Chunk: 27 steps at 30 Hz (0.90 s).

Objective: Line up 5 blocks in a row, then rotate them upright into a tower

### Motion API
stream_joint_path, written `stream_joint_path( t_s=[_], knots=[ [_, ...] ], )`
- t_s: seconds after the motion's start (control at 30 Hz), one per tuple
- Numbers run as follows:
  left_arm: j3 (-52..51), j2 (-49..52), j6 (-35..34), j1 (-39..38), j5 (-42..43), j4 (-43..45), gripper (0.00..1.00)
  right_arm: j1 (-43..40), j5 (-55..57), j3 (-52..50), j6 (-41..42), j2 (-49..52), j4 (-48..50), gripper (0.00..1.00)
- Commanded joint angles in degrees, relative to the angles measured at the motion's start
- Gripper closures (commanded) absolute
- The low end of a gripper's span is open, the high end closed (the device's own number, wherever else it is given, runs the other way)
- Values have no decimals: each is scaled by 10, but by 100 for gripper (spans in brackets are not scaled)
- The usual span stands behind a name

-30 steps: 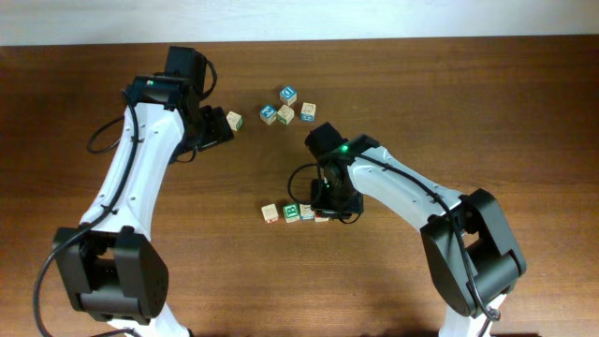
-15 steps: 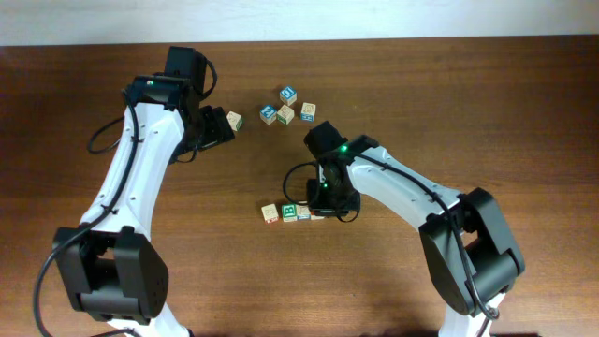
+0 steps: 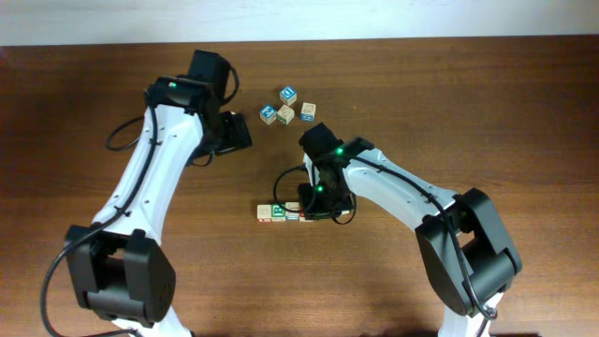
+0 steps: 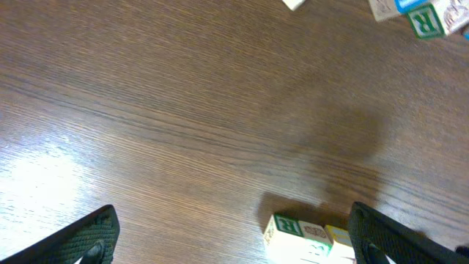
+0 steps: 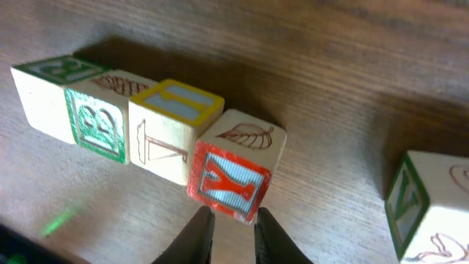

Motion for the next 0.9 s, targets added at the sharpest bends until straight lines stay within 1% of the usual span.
stream_joint_path(
  t_s=[0.0,0.1,0.13,0.23,0.27,0.33,0.4,0.47,0.57,0.7,0.87],
  knots=[
    [0,2,-5,-7,4,0,0,-5,-8,48,-8,5,-36,72],
    [0,2,-5,-5,3,3,1,-35,-6,155,-38,5,-138,70],
    [0,2,-5,-5,-1,3,1,-47,6,174,-38,5,-162,70],
    [0,2,-5,-5,-31,3,2,-103,92,171,-37,5,-221,70],
    [0,2,-5,-5,-32,4,4,-116,99,159,-38,5,-221,71],
    [0,2,-5,-4,-33,10,6,-139,103,124,-53,6,-198,71],
    [0,2,-5,-4,-33,14,6,-152,103,72,-59,6,-148,73],
    [0,2,-5,-4,-33,14,7,-153,104,19,-71,6,-75,74],
    [0,2,-5,-3,-33,16,7,-153,100,-2,-96,6,-37,74],
    [0,2,-5,-3,-32,16,7,-130,76,-9,-101,6,-45,75],
    [0,2,-5,-4,-30,8,6,-109,49,-9,-41,6,-56,75]
  ],
)
